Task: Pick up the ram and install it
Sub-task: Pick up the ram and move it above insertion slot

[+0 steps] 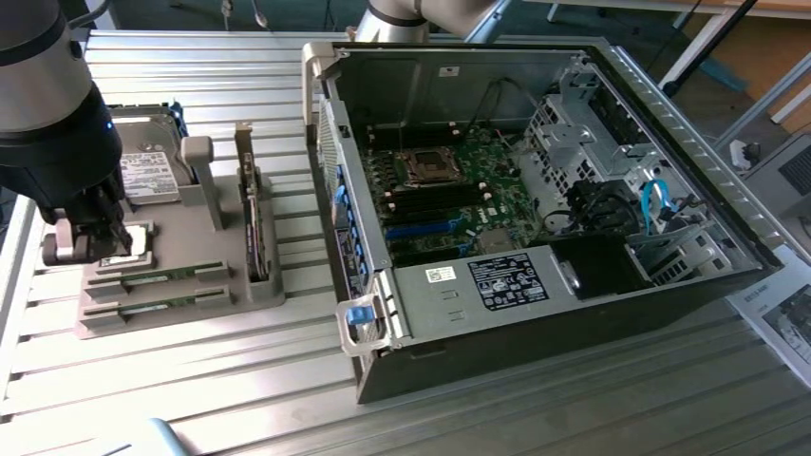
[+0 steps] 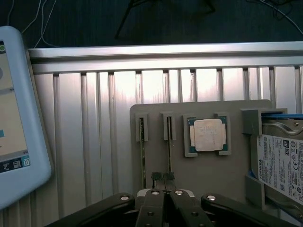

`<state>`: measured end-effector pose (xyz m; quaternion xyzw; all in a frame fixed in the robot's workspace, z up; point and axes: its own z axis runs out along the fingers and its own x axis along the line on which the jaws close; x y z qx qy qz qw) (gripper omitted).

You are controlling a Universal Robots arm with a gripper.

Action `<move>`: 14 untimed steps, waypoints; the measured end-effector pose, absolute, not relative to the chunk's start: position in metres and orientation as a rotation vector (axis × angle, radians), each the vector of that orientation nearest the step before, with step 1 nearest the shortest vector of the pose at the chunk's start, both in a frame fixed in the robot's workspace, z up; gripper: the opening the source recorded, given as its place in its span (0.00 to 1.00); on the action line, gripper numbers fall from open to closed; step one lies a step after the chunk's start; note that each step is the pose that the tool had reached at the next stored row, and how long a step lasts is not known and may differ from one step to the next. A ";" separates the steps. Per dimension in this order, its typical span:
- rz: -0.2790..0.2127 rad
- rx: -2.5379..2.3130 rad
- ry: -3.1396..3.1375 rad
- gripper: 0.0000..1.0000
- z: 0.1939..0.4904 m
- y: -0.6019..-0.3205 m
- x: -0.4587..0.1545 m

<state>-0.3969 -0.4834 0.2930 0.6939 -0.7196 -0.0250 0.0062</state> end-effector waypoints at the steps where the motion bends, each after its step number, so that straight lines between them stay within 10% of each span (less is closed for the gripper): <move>1: -0.078 2.171 -2.252 0.11 0.293 -0.483 -0.397; 5: -0.078 2.171 -2.252 0.30 0.293 -0.483 -0.397; 14: -0.078 2.206 -2.217 0.30 0.293 -0.485 -0.396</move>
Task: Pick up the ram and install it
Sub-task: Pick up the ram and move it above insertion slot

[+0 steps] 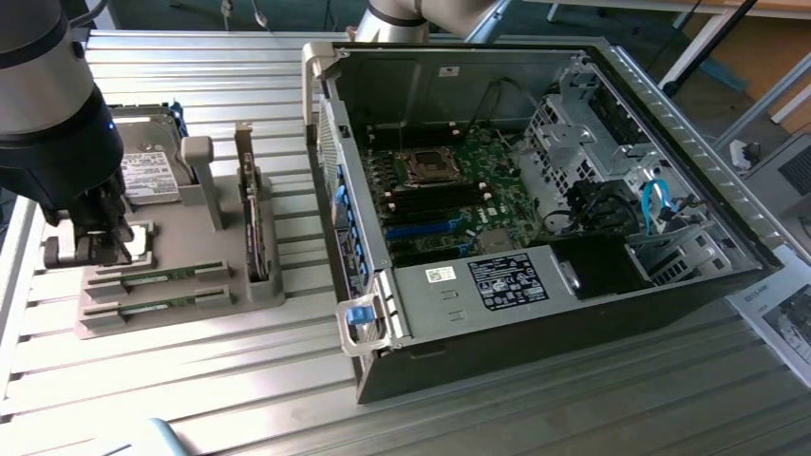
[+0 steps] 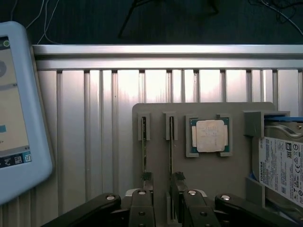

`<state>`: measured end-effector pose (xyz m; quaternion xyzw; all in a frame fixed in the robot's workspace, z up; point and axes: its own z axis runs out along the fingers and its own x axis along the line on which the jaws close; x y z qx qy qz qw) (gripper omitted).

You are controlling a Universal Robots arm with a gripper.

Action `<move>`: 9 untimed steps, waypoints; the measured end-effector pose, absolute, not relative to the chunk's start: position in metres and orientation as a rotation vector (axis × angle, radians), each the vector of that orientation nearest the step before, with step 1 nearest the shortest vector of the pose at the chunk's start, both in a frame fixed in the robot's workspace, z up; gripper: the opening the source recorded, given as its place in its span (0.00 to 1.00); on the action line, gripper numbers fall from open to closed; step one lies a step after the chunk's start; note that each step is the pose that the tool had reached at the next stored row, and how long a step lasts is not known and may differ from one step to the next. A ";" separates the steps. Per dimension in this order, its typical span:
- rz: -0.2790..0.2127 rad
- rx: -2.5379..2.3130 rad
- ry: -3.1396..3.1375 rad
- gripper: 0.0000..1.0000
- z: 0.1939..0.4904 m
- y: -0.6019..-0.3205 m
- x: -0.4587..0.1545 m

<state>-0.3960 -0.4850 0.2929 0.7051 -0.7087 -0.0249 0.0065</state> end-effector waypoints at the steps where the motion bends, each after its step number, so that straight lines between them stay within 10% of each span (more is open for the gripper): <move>1: -0.078 2.206 -2.217 0.30 0.293 -0.485 -0.396; 9: -0.078 2.206 -2.217 0.30 0.292 -0.493 -0.396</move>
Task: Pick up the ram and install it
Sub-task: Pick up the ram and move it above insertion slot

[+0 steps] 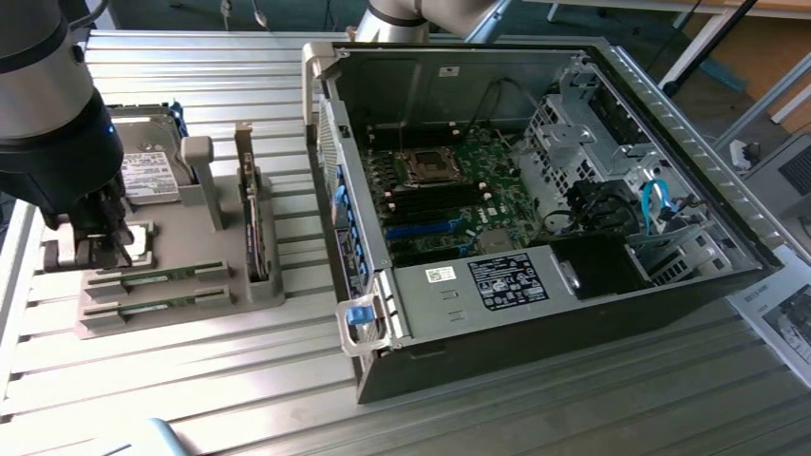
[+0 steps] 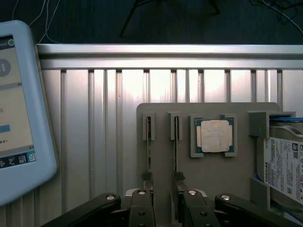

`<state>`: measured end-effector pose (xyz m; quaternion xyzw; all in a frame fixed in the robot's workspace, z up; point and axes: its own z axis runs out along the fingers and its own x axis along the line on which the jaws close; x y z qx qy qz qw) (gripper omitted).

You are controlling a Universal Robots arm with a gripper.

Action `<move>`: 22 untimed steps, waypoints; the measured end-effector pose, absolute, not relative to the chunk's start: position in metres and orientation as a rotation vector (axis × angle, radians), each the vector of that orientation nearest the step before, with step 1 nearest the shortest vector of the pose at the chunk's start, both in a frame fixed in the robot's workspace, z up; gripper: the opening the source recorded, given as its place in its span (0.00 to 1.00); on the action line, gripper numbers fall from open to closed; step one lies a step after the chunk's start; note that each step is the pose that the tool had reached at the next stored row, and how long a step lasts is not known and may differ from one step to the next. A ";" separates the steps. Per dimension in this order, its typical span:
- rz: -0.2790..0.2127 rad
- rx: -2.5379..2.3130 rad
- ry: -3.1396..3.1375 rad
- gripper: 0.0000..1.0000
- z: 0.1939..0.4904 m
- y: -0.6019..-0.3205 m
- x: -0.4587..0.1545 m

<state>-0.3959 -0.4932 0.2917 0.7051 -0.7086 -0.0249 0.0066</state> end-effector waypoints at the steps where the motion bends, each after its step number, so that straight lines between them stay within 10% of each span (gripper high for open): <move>1: -0.078 2.206 -2.217 0.30 0.291 -0.495 -0.396; 22: -0.065 2.213 -2.223 0.30 0.279 -0.503 -0.396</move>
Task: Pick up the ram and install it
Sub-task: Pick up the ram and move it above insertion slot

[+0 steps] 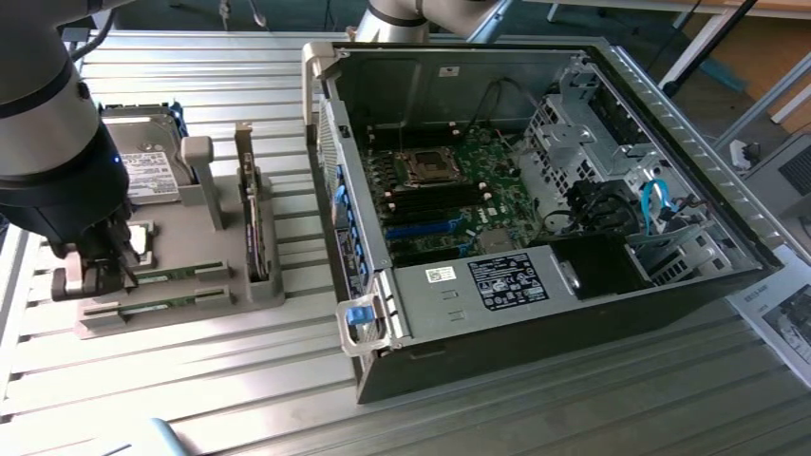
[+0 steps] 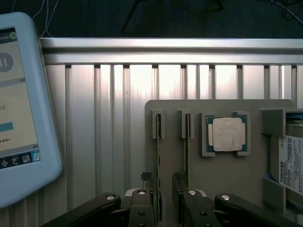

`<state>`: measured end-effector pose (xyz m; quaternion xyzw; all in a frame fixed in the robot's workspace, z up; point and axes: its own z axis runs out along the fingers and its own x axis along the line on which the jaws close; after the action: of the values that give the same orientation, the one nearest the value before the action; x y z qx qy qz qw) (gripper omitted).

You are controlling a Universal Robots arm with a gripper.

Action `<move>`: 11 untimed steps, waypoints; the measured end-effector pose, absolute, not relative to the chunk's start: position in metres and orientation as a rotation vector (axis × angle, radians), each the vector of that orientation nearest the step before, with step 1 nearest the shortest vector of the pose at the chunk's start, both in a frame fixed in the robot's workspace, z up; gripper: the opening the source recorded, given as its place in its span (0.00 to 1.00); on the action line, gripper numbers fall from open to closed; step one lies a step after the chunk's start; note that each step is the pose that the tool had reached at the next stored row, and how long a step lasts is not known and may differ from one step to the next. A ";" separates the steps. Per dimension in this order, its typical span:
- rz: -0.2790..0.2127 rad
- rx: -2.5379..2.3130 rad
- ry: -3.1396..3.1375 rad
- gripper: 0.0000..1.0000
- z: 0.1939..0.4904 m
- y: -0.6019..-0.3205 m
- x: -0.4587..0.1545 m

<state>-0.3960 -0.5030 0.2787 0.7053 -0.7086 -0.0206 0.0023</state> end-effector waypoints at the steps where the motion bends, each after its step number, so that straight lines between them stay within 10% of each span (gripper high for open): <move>1: -0.065 2.212 -2.223 0.30 0.277 -0.503 -0.396; 11: -0.065 2.213 -2.223 0.30 0.257 -0.504 -0.396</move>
<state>-0.3959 -0.5038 0.2566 0.7053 -0.7086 -0.0206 0.0023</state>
